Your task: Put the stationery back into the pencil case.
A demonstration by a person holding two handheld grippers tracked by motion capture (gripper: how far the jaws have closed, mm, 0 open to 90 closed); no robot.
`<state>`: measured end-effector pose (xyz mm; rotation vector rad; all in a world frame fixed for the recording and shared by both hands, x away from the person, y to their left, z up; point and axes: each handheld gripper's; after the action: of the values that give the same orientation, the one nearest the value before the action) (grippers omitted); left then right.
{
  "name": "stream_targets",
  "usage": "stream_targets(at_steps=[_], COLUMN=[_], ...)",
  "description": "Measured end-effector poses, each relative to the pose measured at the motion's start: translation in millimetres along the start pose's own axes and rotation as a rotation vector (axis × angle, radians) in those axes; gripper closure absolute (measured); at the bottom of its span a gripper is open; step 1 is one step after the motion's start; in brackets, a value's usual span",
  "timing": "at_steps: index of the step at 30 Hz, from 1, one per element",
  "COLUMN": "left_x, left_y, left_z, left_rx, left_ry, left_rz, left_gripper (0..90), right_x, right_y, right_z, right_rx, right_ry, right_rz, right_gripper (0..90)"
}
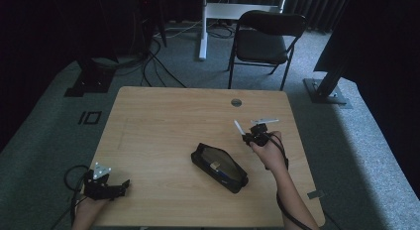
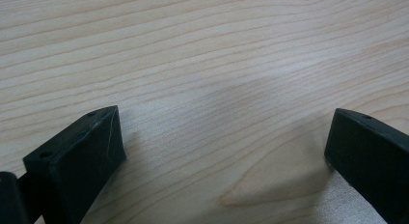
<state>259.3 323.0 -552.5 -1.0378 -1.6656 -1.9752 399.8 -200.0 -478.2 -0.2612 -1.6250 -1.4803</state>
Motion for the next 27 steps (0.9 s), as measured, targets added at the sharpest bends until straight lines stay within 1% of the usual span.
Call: stream_targets(at_steps=[5, 8, 14, 16, 17, 18, 20, 25, 27], left_x=[0.0, 0.0, 0.0, 0.0, 0.0, 0.0, 0.0, 0.0, 0.0], left_y=[0.0, 0.0, 0.0, 0.0, 0.0, 0.0, 0.0, 0.0, 0.0], left_z=[0.0, 0.0, 0.0, 0.0, 0.0, 0.0, 0.0, 0.0, 0.0], left_rx=[0.000, 0.000, 0.000, 0.000, 0.000, 0.000, 0.000, 0.000, 0.000], left_ry=[0.000, 0.000, 0.000, 0.000, 0.000, 0.000, 0.000, 0.000, 0.000], left_rz=[0.000, 0.000, 0.000, 0.000, 0.000, 0.000, 0.000, 0.000, 0.000], left_gripper=[0.3, 0.3, 0.2, 0.2, 0.2, 0.3, 0.3, 0.3, 0.3], right_x=[7.7, 12.2, 18.3, 20.4, 21.4, 22.5, 25.3, 33.7, 37.9], right_y=[-0.9, -0.2, 1.5, 2.1, 2.4, 2.6, 3.7, 7.8, 9.0], right_z=[4.7, 8.4, 15.4, 18.9, 20.4, 21.7, 25.1, 33.7, 38.1], right_rx=[0.015, 0.030, 0.036, 0.054, 0.056, 0.057, 0.070, 0.088, 0.090], right_ry=[0.014, 0.023, 0.047, 0.047, 0.054, 0.064, 0.067, 0.093, 0.113], right_rz=[-0.020, -0.024, -0.021, -0.025, -0.021, -0.028, -0.030, -0.047, -0.056], right_gripper=[78.4, 78.4, 78.4, 78.4, 78.4, 78.4, 78.4, 78.4, 78.4])
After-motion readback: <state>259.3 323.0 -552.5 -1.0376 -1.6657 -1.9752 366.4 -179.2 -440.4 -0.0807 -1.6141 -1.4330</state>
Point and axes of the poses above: each handheld gripper's, and its own axes: x roughly backward along the jaws, y roughly out of its top, z roughly to its left, and after that the axes turned 2 degrees about y, right-handed
